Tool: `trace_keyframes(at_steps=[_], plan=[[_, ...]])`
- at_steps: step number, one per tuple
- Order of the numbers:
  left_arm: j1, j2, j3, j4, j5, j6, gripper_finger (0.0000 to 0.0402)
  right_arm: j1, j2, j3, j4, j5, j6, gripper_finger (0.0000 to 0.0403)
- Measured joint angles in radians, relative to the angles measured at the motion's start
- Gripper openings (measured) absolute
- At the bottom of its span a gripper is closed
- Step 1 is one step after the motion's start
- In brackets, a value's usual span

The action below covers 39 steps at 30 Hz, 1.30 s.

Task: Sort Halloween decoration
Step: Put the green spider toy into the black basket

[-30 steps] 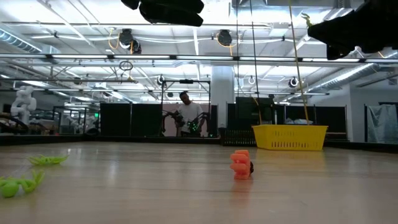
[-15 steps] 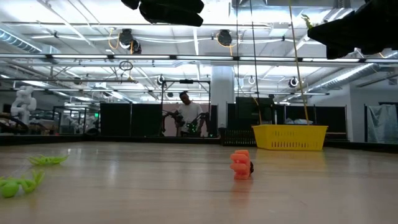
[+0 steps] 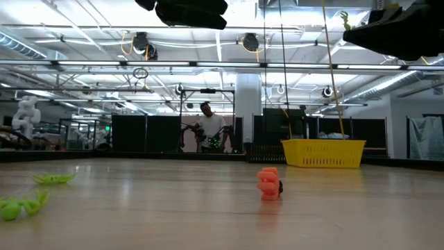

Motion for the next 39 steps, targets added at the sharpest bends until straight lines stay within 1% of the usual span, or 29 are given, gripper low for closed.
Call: trace_keyframes(at_steps=[5,10,21,33,39], plan=[[0.0,0.0,0.0,0.0,0.0,0.0,0.0299,0.0,0.0,0.0,0.004,0.0,-0.145,0.0],[0.0,0.0,0.0,0.0,0.0,0.0,0.0299,0.0,0.0,0.0,0.028,0.0,-0.214,0.0],[0.0,0.0,0.0,0.0,-0.001,0.0,0.0299,0.0,0.0,0.0,0.032,0.0,-0.208,0.0],[0.0,0.0,0.0,0.0,-0.001,0.0,0.0299,0.0,0.0,0.0,0.026,0.0,-0.131,0.0],[0.0,0.0,0.0,0.0,-0.001,0.0,0.0299,0.0,0.0,0.0,0.026,0.0,-0.127,0.0]])
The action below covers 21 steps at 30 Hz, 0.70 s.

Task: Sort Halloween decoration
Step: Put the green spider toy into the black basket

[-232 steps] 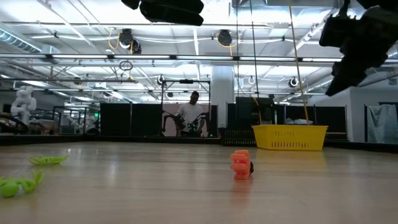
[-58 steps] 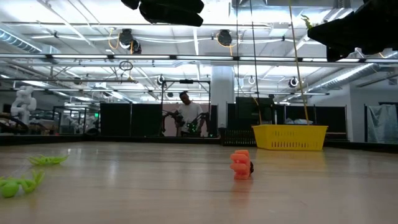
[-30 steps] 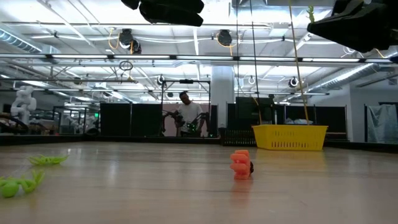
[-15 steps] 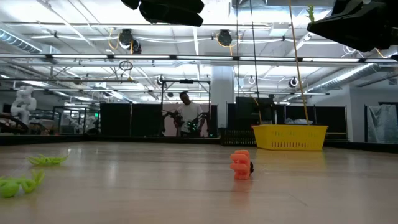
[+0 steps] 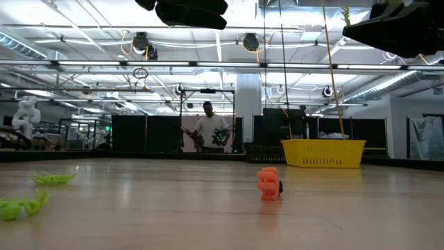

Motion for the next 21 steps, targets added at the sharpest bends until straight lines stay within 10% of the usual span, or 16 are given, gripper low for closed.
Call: trace_keyframes(at_steps=[21], plan=[[0.0,0.0,0.0,0.0,0.0,0.0,0.0299,0.0,0.0,0.0,-0.005,0.0,0.375,0.0]])
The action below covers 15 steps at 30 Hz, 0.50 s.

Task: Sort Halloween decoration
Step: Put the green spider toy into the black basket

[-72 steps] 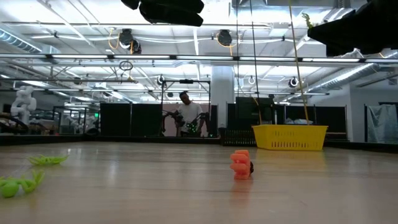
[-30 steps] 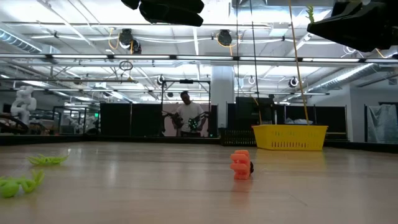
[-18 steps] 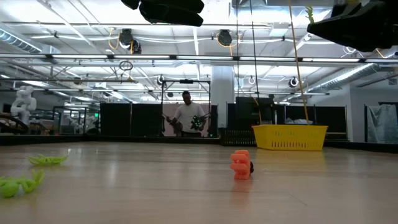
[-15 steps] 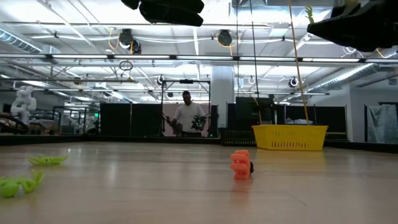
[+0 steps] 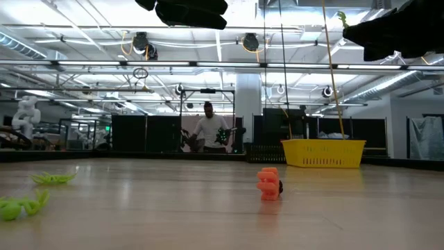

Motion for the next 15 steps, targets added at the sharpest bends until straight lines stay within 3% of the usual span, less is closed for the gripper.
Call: trace_keyframes(at_steps=[15], plan=[[0.0,0.0,0.0,0.0,0.0,0.0,0.0299,0.0,0.0,0.0,0.0,0.0,0.405,0.0]])
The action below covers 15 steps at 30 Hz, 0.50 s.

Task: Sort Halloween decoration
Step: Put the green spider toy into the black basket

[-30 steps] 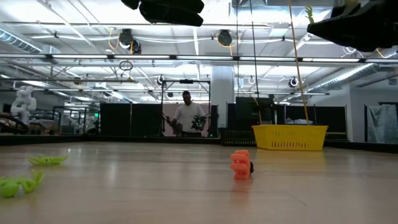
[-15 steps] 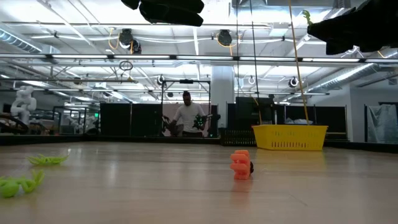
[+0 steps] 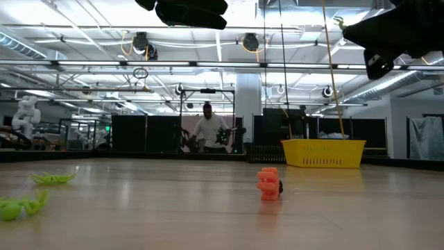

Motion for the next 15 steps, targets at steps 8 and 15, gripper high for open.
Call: trace_keyframes(at_steps=[8,15], plan=[[0.0,0.0,0.0,0.0,0.0,0.0,0.0299,0.0,0.0,0.0,0.0,0.0,0.042,0.0],[0.0,0.0,0.0,0.0,0.0,0.001,0.0299,-0.012,0.0,0.0,-0.006,0.003,0.027,0.0]])
